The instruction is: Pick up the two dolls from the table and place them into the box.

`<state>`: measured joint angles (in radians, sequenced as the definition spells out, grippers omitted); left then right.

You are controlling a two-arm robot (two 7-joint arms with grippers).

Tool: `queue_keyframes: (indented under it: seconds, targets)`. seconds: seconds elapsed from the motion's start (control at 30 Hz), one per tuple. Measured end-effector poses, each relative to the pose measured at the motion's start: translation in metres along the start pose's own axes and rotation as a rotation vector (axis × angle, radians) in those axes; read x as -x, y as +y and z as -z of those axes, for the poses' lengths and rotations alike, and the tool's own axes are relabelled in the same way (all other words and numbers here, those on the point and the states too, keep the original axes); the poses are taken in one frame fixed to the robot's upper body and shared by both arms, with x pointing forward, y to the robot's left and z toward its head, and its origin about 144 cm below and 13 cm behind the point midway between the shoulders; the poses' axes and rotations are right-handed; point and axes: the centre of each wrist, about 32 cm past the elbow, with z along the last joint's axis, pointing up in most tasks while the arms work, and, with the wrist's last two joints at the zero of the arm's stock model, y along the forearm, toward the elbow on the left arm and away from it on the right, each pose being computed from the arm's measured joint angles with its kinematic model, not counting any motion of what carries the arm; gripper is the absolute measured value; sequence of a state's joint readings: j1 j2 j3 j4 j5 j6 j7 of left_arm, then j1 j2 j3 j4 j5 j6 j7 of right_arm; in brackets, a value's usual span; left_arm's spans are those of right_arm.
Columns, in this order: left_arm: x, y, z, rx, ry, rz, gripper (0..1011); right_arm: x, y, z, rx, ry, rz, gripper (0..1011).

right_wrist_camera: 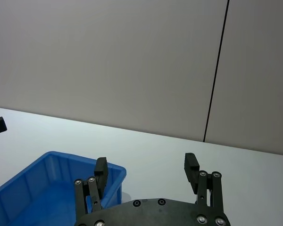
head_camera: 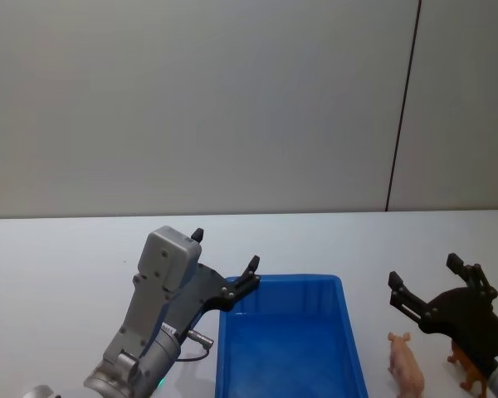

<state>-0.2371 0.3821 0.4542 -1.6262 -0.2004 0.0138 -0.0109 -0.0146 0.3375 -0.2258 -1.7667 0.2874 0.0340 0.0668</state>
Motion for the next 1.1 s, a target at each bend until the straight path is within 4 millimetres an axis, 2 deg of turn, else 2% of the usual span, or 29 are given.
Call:
queue_keyframes:
  seconds: [0.63, 1.1]
  targets:
    - [0.000, 0.000, 0.000, 0.000, 0.000, 0.000, 1001, -0.002, -0.002, 0.003, 0.029, 0.001, 0.011, 1001]
    - [0.000, 0.000, 0.000, 0.000, 0.000, 0.000, 1001, -0.006, -0.018, 0.008, 0.154, 0.008, 0.077, 1001]
